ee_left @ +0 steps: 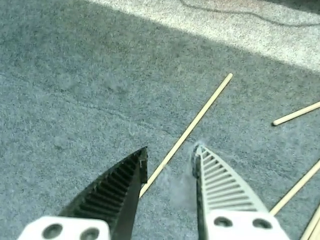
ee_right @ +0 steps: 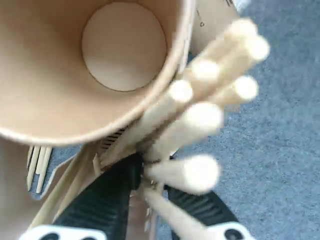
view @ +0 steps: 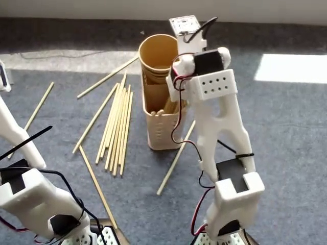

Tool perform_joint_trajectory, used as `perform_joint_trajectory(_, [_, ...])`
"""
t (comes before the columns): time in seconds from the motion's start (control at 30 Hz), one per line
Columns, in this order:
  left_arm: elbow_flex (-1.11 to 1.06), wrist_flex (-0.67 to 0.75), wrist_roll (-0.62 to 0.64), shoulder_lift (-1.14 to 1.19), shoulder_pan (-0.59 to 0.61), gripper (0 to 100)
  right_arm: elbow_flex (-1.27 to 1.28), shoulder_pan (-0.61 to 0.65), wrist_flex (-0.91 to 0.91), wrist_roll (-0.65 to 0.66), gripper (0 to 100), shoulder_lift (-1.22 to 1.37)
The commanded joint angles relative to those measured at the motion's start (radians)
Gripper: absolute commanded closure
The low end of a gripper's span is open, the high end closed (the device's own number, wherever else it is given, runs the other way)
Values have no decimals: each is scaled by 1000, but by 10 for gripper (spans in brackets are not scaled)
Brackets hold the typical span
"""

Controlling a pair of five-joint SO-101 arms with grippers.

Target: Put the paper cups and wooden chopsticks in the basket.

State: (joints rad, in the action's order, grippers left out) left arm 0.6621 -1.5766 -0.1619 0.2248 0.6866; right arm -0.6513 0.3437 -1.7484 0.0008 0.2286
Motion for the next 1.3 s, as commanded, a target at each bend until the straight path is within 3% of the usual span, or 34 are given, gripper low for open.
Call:
perform_joint_trajectory(0.0, [4, 8, 6, -7, -8, 821, -39, -50, -18, 20, 995, -99])
perform_joint_trajectory(0.33, [4, 8, 9, -7, -13, 821, -36, -200, -18, 78, 995, -128])
perform_joint_trajectory(0.7, [4, 8, 9, -7, -10, 821, 45, -272, -18, 121, 995, -136])
perform_joint_trajectory(1.27, [-51, 14, 9, -8, -79, 822, 76, -573, -19, 311, 995, -202])
